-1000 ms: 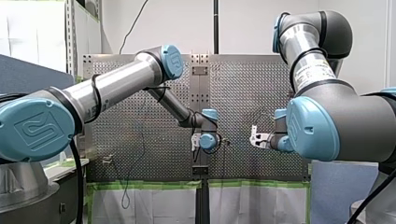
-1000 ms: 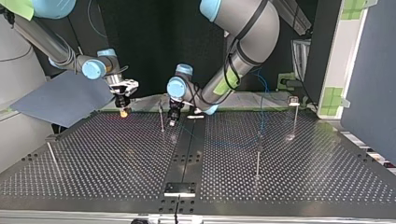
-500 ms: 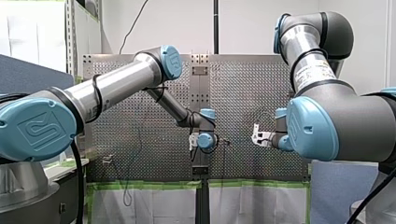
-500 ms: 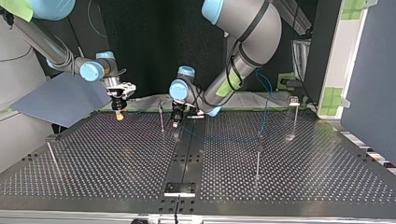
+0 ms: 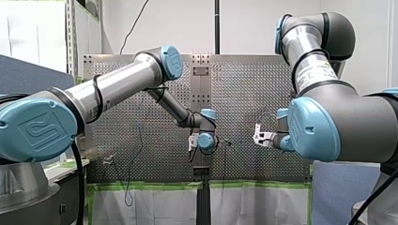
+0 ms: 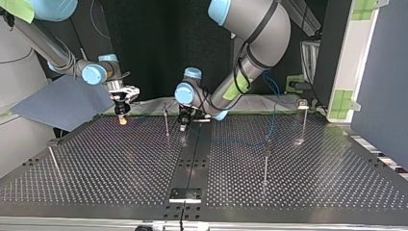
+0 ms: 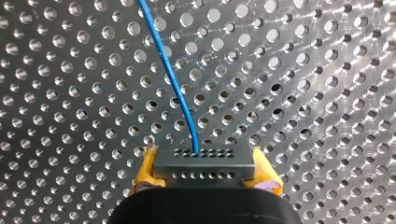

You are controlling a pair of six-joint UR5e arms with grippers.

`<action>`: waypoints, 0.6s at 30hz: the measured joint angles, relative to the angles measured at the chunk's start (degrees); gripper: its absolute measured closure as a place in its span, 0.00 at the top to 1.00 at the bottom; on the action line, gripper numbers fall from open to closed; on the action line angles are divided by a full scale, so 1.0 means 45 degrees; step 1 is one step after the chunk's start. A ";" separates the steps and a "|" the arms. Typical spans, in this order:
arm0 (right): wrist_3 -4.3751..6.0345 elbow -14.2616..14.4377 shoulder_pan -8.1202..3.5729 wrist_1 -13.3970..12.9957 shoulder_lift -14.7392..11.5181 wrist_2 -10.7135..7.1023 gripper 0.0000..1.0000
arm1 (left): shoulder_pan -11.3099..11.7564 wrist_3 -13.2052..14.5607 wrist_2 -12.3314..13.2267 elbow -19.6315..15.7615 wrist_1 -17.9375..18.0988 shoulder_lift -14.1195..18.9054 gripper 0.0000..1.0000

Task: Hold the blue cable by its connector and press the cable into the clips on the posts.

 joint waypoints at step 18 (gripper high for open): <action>0.0183 -0.0005 -0.0035 0.0052 0.0014 -0.0053 0.00 | -0.0160 0.0718 -0.0726 -0.0001 -0.1784 0.0255 1.00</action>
